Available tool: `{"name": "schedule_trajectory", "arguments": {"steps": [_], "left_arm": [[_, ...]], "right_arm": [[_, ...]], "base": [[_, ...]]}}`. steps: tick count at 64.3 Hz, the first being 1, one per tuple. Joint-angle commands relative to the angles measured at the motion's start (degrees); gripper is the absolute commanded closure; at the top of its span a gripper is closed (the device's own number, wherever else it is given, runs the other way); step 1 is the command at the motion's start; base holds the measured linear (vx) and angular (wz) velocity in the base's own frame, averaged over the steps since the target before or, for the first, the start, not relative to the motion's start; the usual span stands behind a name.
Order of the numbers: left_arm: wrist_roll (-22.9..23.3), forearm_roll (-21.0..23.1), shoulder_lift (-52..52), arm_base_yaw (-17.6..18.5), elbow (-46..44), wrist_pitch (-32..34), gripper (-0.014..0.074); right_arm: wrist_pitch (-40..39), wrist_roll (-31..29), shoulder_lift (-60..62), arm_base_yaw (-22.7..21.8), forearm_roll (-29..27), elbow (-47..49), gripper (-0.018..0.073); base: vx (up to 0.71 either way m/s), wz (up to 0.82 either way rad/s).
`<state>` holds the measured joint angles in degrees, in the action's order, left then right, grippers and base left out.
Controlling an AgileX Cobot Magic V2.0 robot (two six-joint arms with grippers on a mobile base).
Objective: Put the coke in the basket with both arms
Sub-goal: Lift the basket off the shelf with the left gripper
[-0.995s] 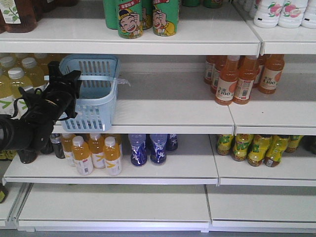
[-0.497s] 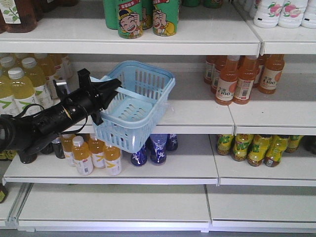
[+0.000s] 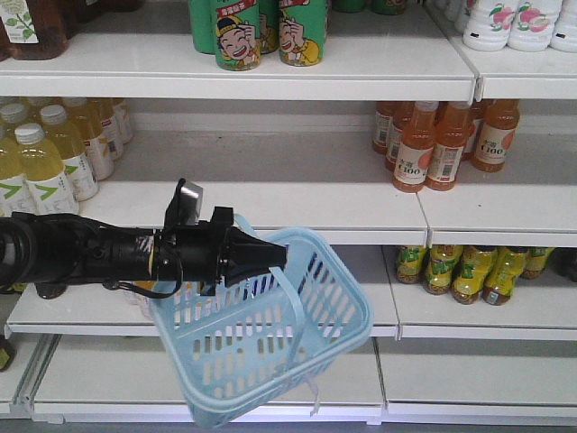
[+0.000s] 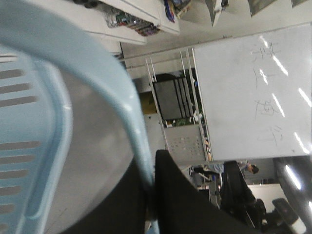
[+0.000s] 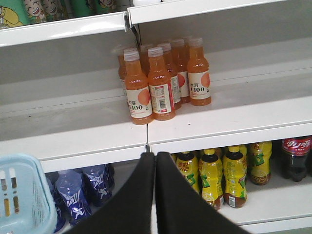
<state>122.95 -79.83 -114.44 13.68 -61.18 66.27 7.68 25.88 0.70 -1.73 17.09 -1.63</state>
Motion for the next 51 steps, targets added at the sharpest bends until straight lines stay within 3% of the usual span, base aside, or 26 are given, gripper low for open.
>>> {"name": "schedule_trajectory", "arguments": {"steps": [1, 51], "left_arm": [[-0.1, 3.9, 6.3, 2.4, 0.5, 12.4, 0.0603], [-0.1, 2.7, 17.3, 15.4, 2.4, 12.4, 0.0603]], "right_arm": [[-4.0, -0.4, 0.6, -0.4, 0.6, -1.0, 0.0565], [-4.0, -0.4, 0.6, -0.4, 0.6, -1.0, 0.0565]], "base": [[0.0, 0.0], [0.0, 0.0]]}}
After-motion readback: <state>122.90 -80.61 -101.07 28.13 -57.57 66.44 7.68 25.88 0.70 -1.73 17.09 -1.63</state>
